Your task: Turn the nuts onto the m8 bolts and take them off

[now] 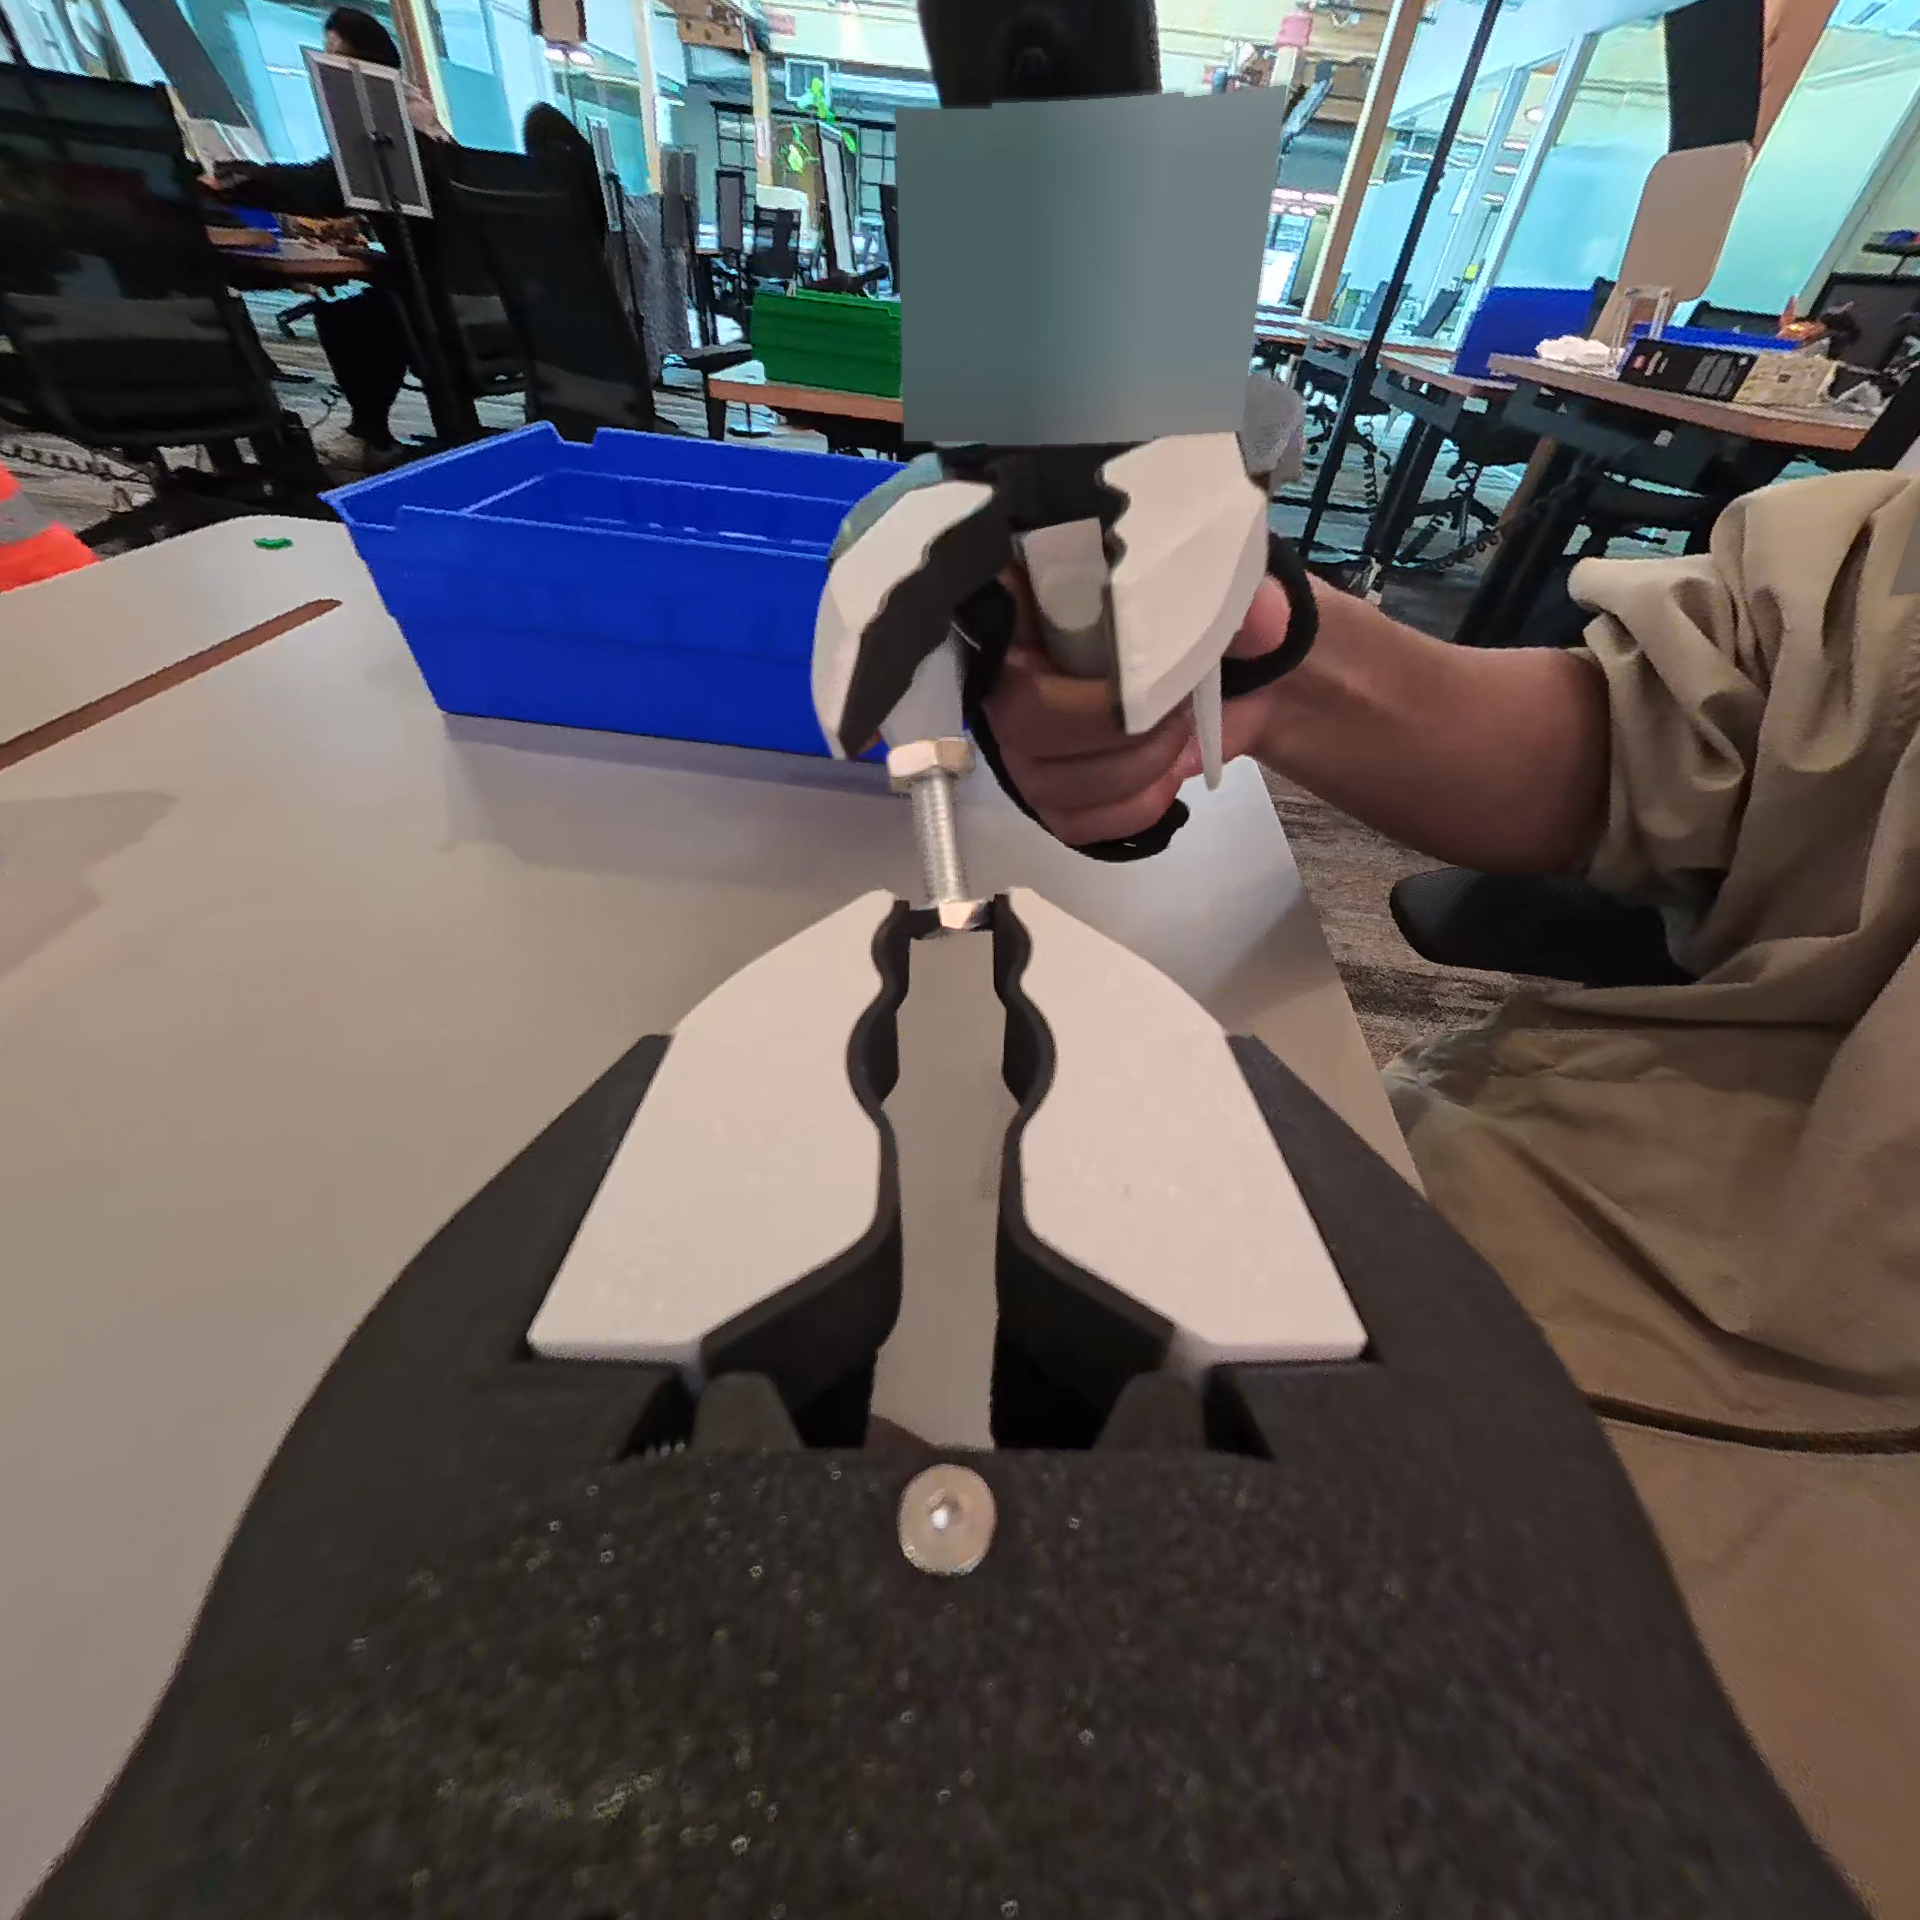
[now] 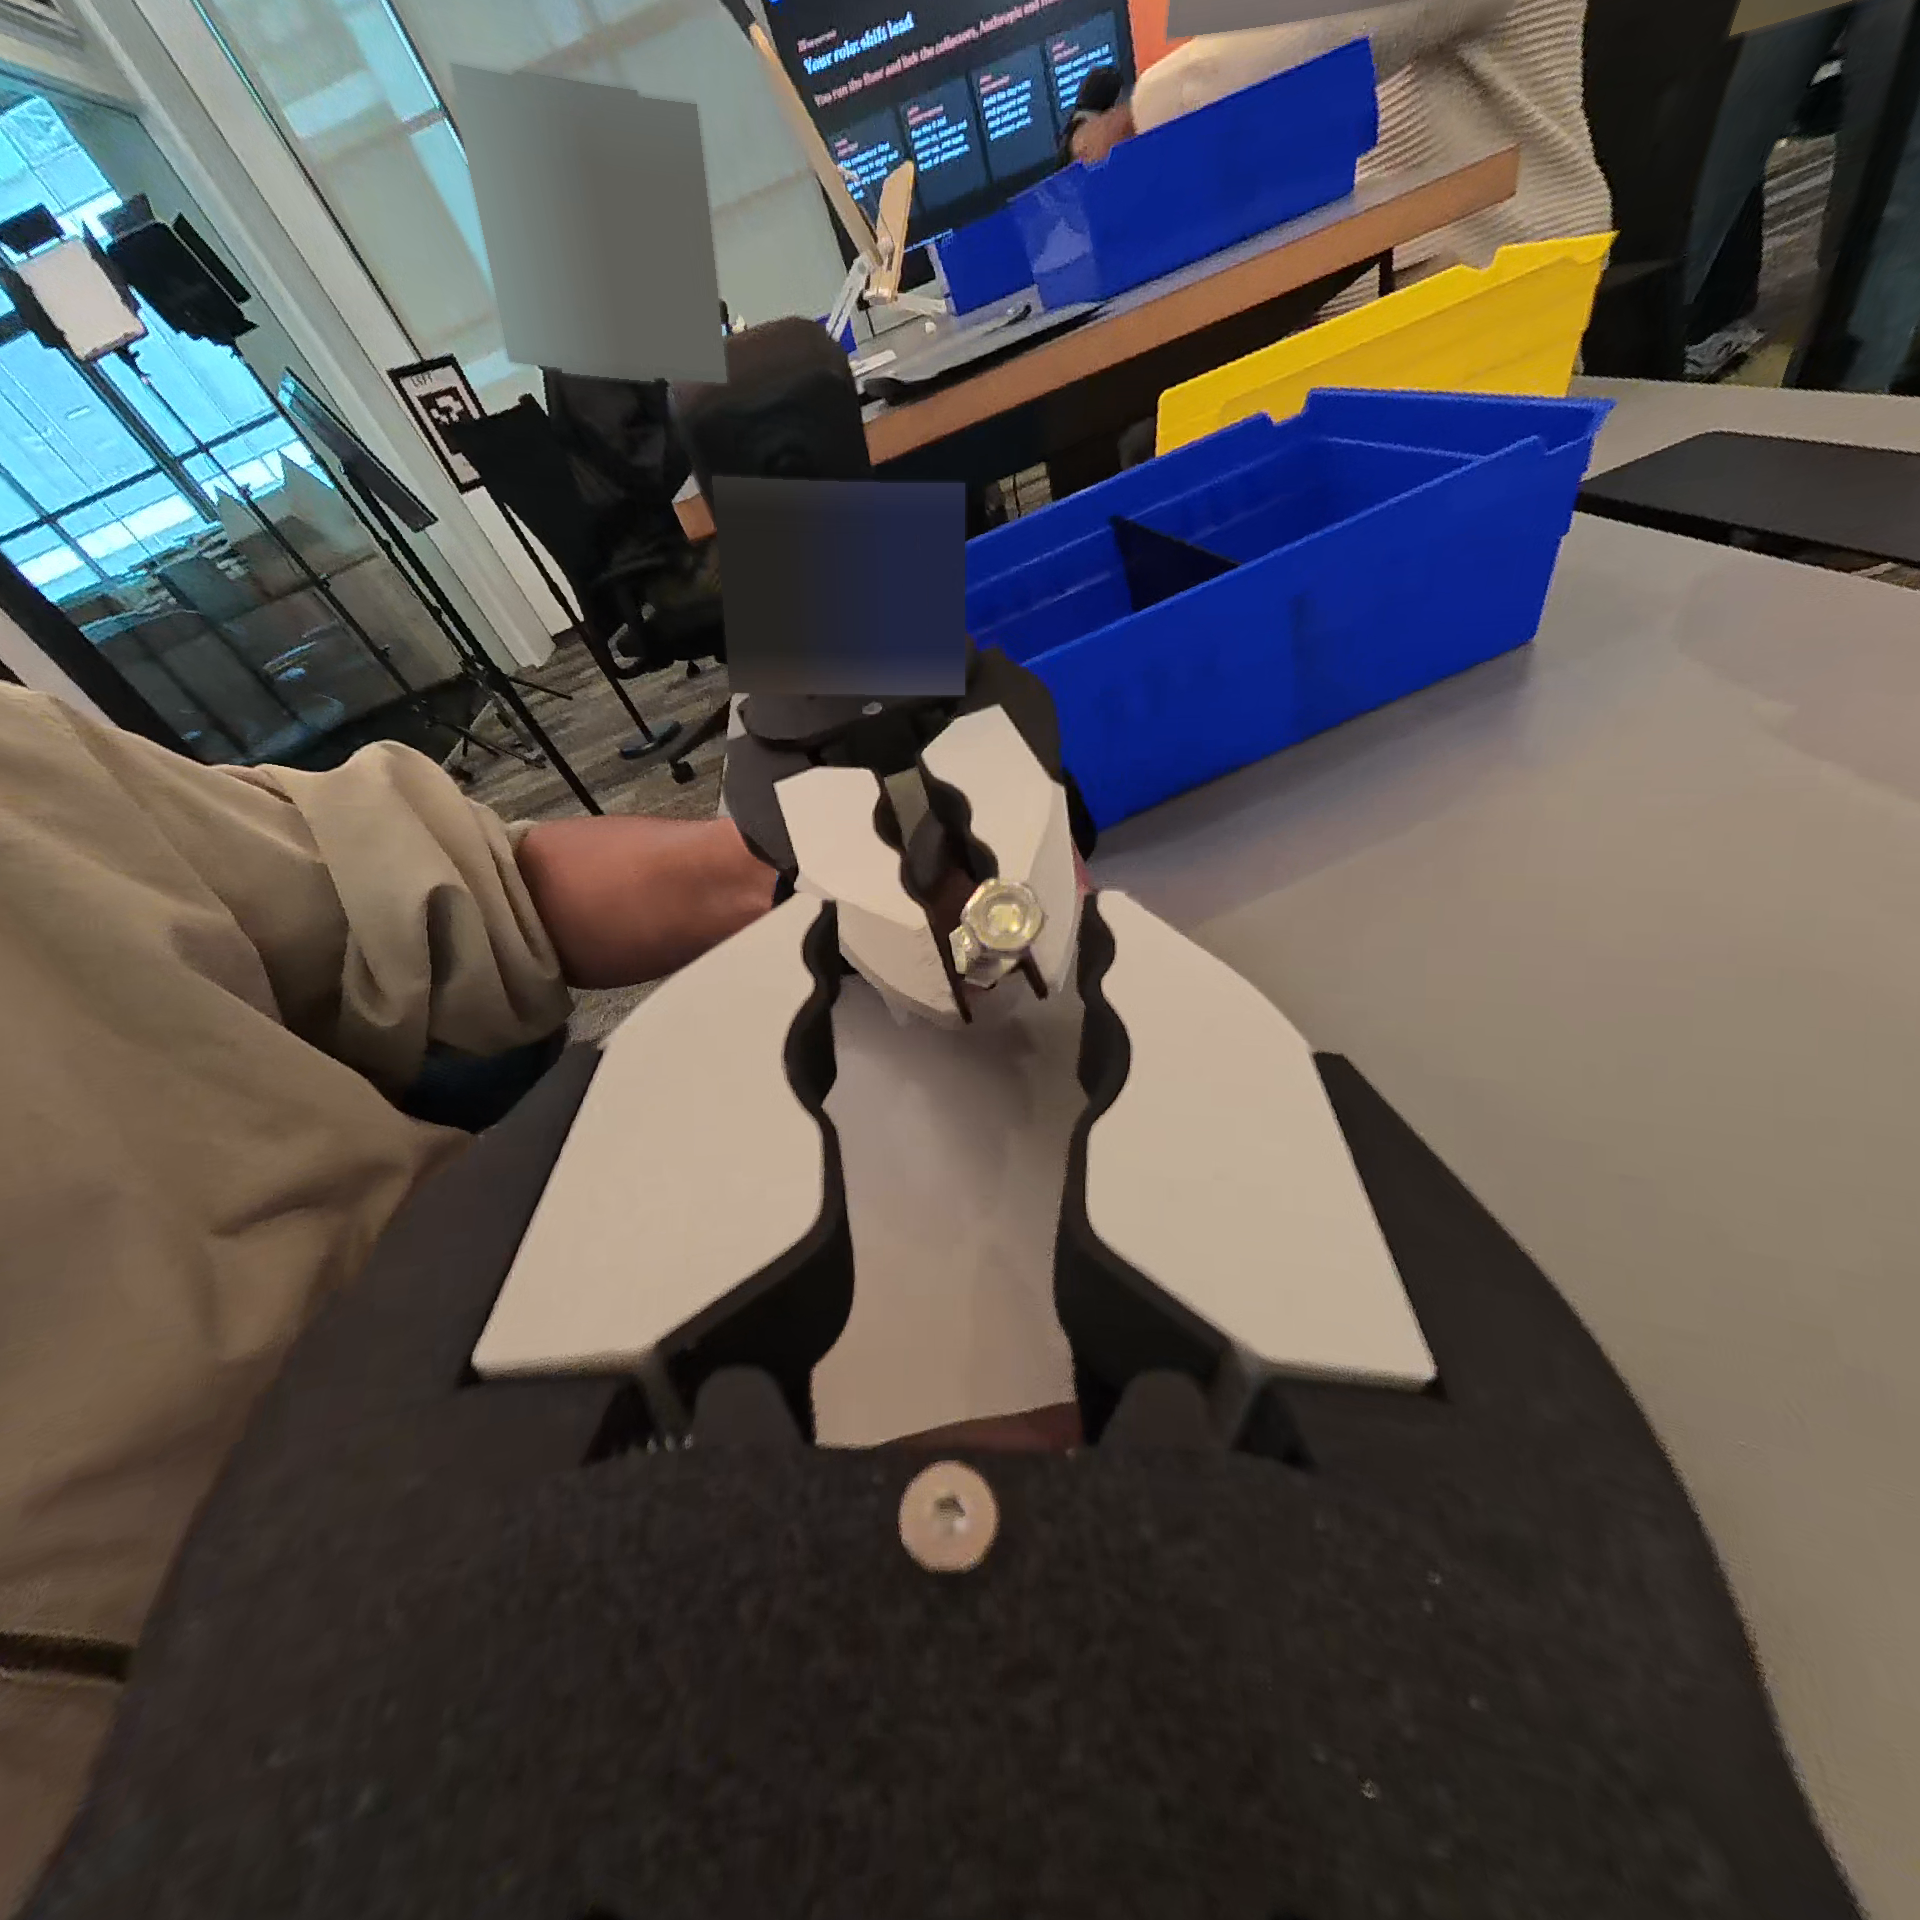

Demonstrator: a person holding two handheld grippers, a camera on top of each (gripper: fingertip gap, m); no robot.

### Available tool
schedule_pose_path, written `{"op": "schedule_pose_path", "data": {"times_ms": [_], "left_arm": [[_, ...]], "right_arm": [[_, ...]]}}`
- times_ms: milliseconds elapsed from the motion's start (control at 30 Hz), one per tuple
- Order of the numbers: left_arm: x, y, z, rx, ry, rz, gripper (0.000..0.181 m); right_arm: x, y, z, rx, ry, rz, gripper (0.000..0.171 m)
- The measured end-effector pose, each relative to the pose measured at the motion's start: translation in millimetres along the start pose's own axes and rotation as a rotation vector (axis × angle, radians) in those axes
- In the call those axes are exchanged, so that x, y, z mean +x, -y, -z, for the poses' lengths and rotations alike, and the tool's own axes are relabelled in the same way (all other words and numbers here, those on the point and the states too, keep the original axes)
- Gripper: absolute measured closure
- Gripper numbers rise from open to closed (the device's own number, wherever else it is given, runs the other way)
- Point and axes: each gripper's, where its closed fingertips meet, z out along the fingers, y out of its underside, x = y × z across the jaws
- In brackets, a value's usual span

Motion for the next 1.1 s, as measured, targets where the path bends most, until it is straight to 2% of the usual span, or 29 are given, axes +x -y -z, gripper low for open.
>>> {"op": "schedule_pose_path", "data": {"times_ms": [300, 533, 700, 867, 1100], "left_arm": [[-9.0, 3.7, 6.8, 0.02, 0.032, 0.019, 0.166], [2.0, -0.2, 1.3, 0.0, -0.01, -0.001, 0.166], [-0.2, -0.2, 2.2, 0.0, -0.004, 0.001, 0.166], [-4.4, 5.4, 7.6, 0.027, -0.001, 0.025, 0.166], [5.3, -2.1, 0.9, -0.012, -0.03, -0.002, 0.166]], "right_arm": [[-9.9, -6.3, 3.5, -0.011, 0.035, -0.02, 0.132], [-3.3, 3.5, -3.4, -0.001, 0.007, 0.004, 0.126], [-8.0, -5.8, -8.4, -0.032, 0.005, 0.018, 0.122], [-8.4, -12.3, 0.8, -0.045, -0.001, 0.004, 0.127], [-8.9, 5.7, -4.9, -0.019, 0.011, 0.041, 0.126]]}}
